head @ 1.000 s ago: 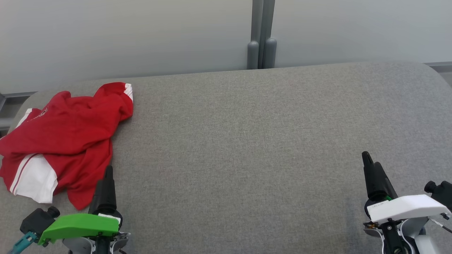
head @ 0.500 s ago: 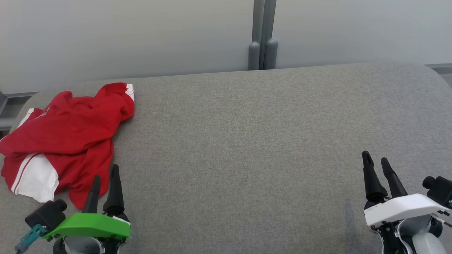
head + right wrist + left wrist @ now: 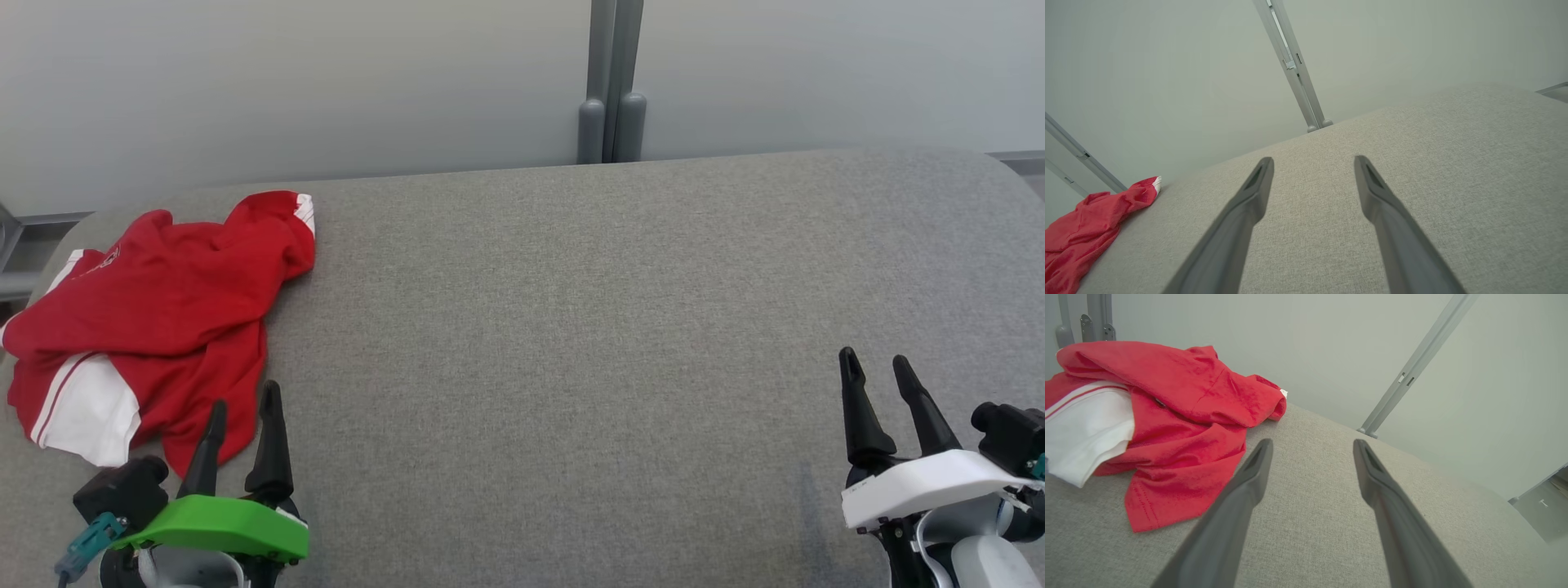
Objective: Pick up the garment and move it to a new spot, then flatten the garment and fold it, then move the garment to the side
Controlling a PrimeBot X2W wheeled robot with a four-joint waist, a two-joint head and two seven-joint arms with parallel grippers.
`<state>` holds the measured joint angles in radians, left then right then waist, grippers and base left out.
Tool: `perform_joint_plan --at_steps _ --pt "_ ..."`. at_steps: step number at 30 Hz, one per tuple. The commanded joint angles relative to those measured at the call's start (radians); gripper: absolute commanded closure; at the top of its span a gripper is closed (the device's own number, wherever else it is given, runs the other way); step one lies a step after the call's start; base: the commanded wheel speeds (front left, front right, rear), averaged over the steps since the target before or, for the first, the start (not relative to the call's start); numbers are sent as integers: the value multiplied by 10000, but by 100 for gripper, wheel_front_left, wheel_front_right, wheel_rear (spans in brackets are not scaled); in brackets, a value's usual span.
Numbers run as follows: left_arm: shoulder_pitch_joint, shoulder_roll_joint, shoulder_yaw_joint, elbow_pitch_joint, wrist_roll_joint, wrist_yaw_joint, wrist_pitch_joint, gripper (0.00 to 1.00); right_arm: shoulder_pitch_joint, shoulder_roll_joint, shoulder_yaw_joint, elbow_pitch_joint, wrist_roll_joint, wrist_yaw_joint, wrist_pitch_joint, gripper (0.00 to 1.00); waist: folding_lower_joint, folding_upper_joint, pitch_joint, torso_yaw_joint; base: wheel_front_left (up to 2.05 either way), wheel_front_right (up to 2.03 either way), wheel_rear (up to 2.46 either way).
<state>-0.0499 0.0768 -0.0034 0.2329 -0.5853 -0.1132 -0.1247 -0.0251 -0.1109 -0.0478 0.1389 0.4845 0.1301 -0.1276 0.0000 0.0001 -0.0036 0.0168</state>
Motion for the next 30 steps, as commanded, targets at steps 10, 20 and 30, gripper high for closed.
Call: perform_joint_plan --at_steps 10,20,30 --pt "108 208 -124 -85 1394 46 -360 0 18 -186 -60 -152 -1324 6 -369 0 0 -1 -35 21 0 0 0" --pt "135 266 -249 -103 2383 34 -605 0 120 -225 -96 -196 -2325 6 -607 0 0 -1 -24 18 0 0 0" --pt "196 312 -349 -20 3270 8 -836 0 175 -145 -305 -84 -3011 7 -827 0 0 -1 -37 43 0 0 0"
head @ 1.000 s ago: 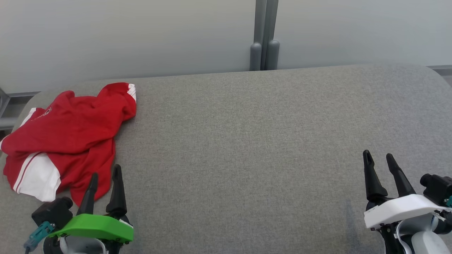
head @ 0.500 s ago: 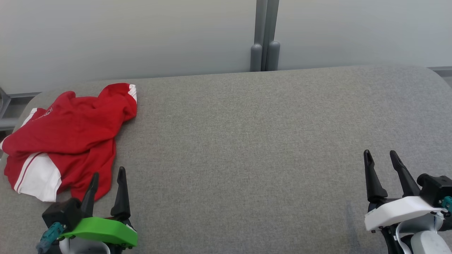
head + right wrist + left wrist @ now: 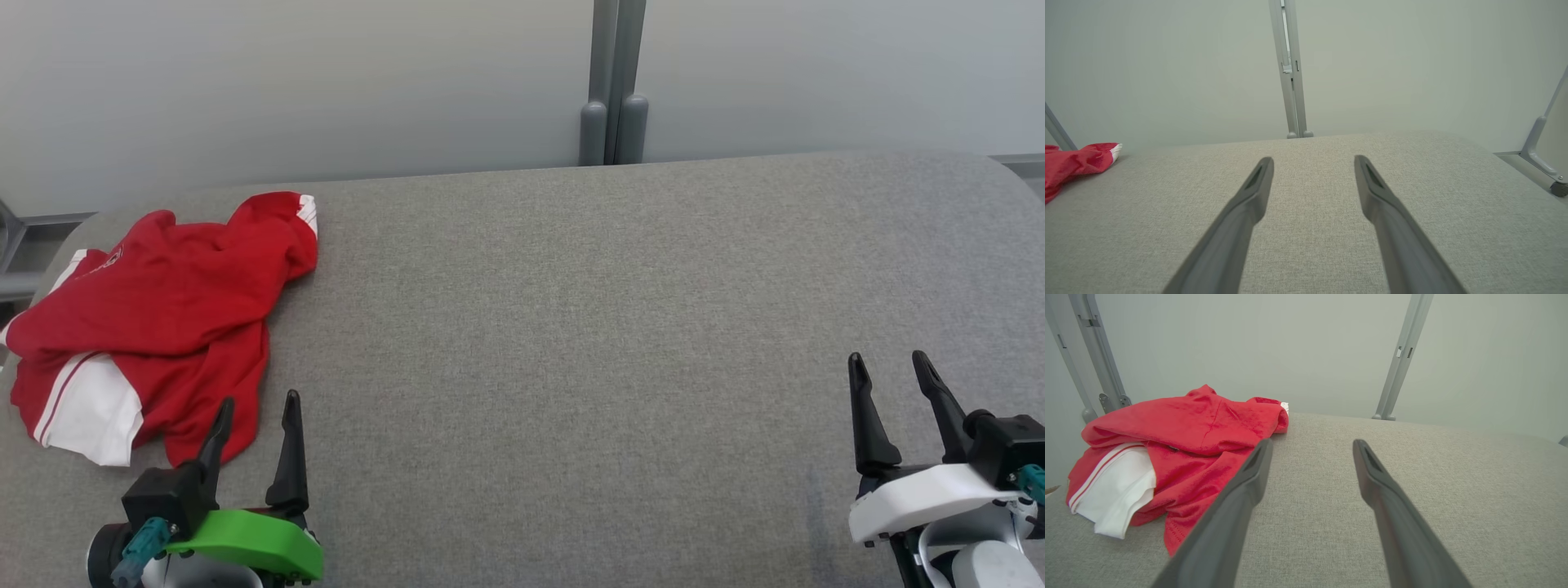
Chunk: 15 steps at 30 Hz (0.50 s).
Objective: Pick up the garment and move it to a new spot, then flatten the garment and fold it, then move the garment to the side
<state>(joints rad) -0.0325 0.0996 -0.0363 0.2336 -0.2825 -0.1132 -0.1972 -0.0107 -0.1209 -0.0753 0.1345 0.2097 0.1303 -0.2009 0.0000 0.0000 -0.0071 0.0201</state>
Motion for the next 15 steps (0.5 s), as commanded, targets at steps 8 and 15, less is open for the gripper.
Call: perform_joint_plan --at_steps 8,15 --pt "106 97 -91 122 852 -44 -278 0 119 -67 -86 22 -888 6 -258 0 0 0 -26 56 0 0 0" --pt "146 6 -45 424 1051 -80 -392 0 201 -69 -109 82 -1308 5 -370 0 0 0 -28 84 0 0 0"
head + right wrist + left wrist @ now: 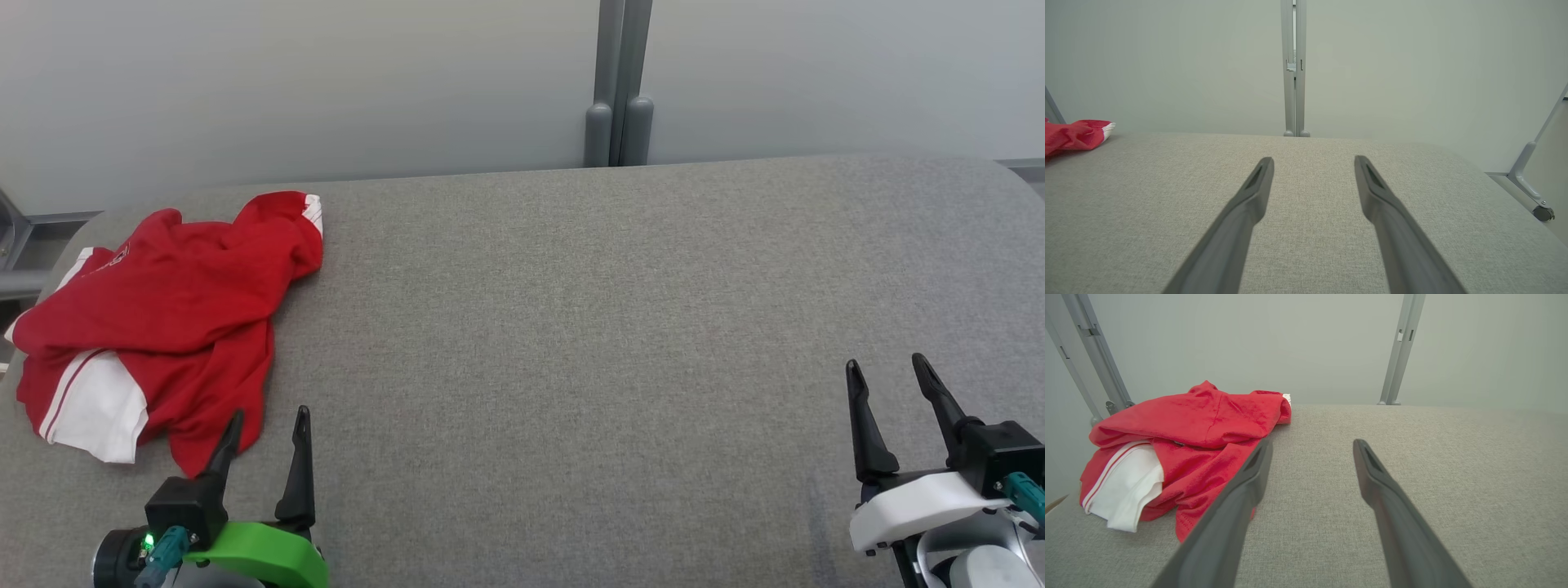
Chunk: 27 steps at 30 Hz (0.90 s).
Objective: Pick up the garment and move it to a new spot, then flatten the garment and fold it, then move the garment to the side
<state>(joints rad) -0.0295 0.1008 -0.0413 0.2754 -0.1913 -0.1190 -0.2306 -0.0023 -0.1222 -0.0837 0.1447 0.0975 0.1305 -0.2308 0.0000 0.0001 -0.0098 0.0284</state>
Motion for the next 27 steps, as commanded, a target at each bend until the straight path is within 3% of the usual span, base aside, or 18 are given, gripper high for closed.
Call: perform_joint_plan --at_steps 1,27 --pt "110 -11 28 55 181 -30 -86 0 125 -48 -44 3 -232 3 -100 0 0 -1 -4 2 0 0 0" --pt "-69 -115 214 1005 566 -124 -357 0 314 4 -247 362 -767 4 -359 0 0 -1 -80 21 0 0 0"
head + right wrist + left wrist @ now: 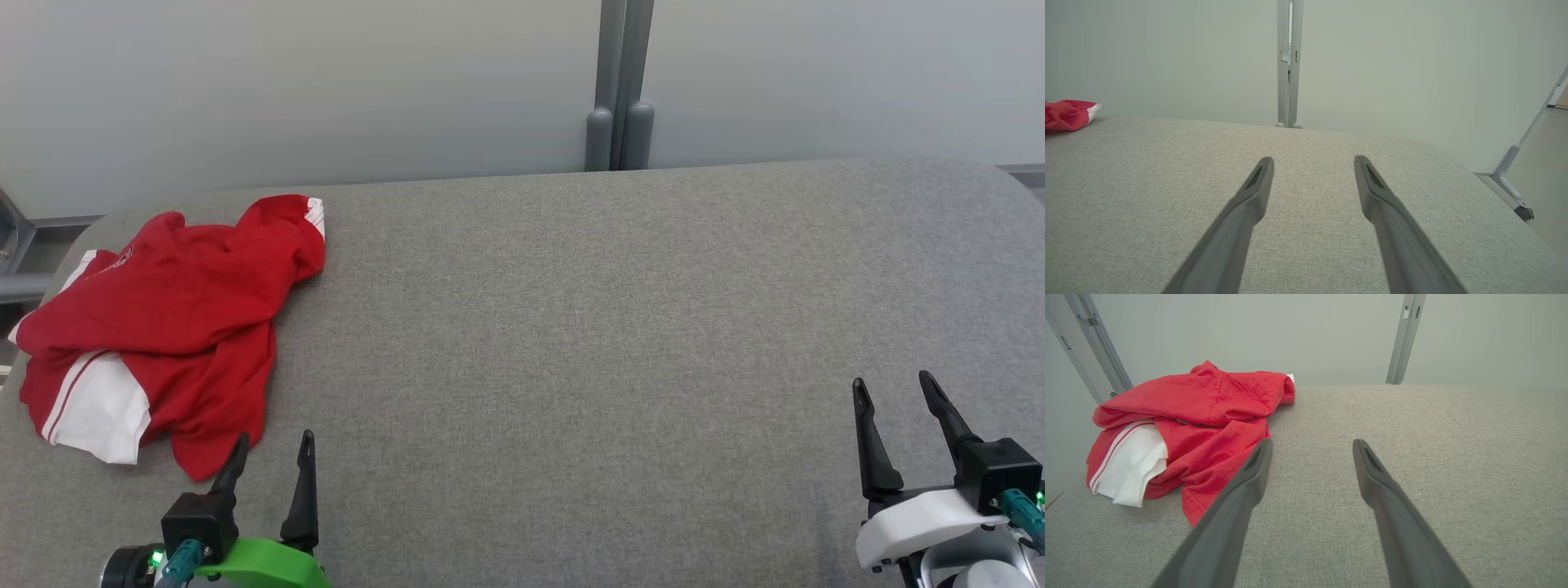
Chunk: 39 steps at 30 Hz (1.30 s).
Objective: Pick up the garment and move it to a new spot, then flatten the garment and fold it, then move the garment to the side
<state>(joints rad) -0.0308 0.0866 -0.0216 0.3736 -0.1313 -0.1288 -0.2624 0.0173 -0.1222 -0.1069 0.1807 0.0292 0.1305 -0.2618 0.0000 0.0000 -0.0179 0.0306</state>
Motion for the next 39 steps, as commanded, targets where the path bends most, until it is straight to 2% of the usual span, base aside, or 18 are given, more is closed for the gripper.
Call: perform_joint_plan --at_steps 1,14,19,24,26,33,39 --pt "-59 30 7 16 -41 -27 -38 0 123 16 -19 -9 -94 4 -49 0 0 0 0 -3 0 0 0" --pt "-23 91 16 -104 -95 -31 -38 0 133 39 -28 10 -45 4 -49 0 0 0 -14 37 0 0 0" --pt "-86 75 -18 -141 -85 -30 -38 0 193 41 -62 -55 -34 4 -49 0 0 0 4 387 0 0 0" --pt "-103 2 50 -253 -114 -30 -38 0 222 21 -102 -111 -18 4 -49 0 0 0 -65 1352 0 0 0" --pt "17 12 160 -315 -121 -30 -37 0 214 53 -11 -109 -31 4 -47 0 0 0 -146 2093 0 0 0" --pt "338 26 486 -487 -72 -29 -37 0 -39 158 355 -28 20 2 -42 0 0 0 -305 3775 0 0 0" --pt "627 29 805 -723 -95 -30 -37 0 -287 259 844 22 16 2 -42 0 0 0 -335 4504 0 0 0"
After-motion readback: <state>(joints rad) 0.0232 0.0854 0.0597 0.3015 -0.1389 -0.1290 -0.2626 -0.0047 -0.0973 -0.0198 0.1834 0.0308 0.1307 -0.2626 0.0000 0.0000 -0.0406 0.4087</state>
